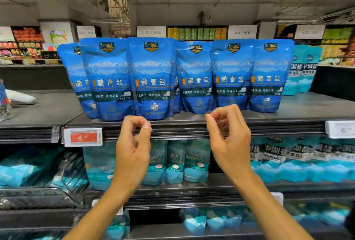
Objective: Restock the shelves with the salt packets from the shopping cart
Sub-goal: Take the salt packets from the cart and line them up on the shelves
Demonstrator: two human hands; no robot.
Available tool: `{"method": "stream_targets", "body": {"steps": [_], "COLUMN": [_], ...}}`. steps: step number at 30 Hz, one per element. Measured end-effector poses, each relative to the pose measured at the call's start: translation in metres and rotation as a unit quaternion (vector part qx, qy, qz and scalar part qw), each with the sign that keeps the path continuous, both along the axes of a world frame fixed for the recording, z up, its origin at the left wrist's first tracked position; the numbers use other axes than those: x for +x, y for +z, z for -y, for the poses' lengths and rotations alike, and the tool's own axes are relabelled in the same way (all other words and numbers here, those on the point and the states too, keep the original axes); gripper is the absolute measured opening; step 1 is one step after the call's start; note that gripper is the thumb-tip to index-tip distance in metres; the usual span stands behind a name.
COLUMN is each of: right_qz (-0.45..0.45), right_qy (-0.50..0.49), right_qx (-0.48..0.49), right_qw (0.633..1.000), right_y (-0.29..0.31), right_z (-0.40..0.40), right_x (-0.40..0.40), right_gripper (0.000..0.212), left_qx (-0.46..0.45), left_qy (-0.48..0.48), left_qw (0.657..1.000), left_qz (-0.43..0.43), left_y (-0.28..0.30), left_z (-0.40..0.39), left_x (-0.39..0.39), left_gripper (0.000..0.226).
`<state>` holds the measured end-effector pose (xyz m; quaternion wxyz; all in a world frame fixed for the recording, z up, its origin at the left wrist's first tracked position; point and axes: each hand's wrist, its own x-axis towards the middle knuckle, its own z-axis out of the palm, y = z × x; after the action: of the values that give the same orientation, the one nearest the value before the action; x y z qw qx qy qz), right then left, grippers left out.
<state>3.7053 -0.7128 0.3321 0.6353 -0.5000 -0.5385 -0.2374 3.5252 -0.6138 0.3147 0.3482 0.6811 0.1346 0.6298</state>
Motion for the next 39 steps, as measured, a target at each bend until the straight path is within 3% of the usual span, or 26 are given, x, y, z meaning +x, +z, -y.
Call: {"method": "stream_targets", "body": {"steps": [7,11,14,20,23,26,28,30,35,39], "right_qz": [-0.096,-0.185,-0.237,-0.348,-0.415,-0.491,-0.542,-0.573,-0.608,-0.657], "right_qy": [-0.132,-0.241,-0.335,-0.497,-0.544,-0.586,-0.607,-0.63,-0.653,-0.612], "right_qx": [-0.029,-0.029,-0.033,-0.063,-0.035,0.004,0.008,-0.025,-0.056,-0.098], "right_qw": [0.986,0.953,0.911,0.792,0.729,0.645,0.581,0.524,0.448,0.429], "right_y": [-0.077,-0.119,-0.158,-0.255,-0.307,-0.372,-0.419,-0.462,-0.551,-0.628], "right_z": [0.117,0.204,0.281,0.452,0.529,0.597,0.638,0.668,0.708,0.724], "right_x": [0.053,0.08,0.099,0.13,0.14,0.147,0.148,0.146,0.145,0.15], "right_gripper": [0.017,0.02,0.025,0.029,0.02,0.007,0.017,0.018,0.012,0.018], "left_qx": [-0.041,-0.072,-0.074,-0.094,-0.077,-0.102,-0.095,-0.089,-0.19,-0.222], "left_qy": [-0.164,-0.289,-0.36,-0.482,-0.511,-0.514,-0.517,-0.512,-0.472,-0.412], "left_qw": [0.985,0.949,0.911,0.788,0.721,0.66,0.619,0.58,0.482,0.461], "left_qz": [-0.045,-0.101,-0.19,-0.372,-0.462,-0.538,-0.583,-0.628,-0.713,-0.754], "left_y": [-0.055,-0.093,-0.131,-0.225,-0.271,-0.319,-0.357,-0.396,-0.503,-0.592], "left_z": [0.067,0.123,0.182,0.339,0.419,0.491,0.535,0.569,0.649,0.691], "left_x": [0.097,0.165,0.217,0.307,0.339,0.368,0.387,0.404,0.444,0.465], "left_gripper": [0.027,0.026,0.025,0.009,0.007,0.009,0.017,0.009,0.015,0.022]}}
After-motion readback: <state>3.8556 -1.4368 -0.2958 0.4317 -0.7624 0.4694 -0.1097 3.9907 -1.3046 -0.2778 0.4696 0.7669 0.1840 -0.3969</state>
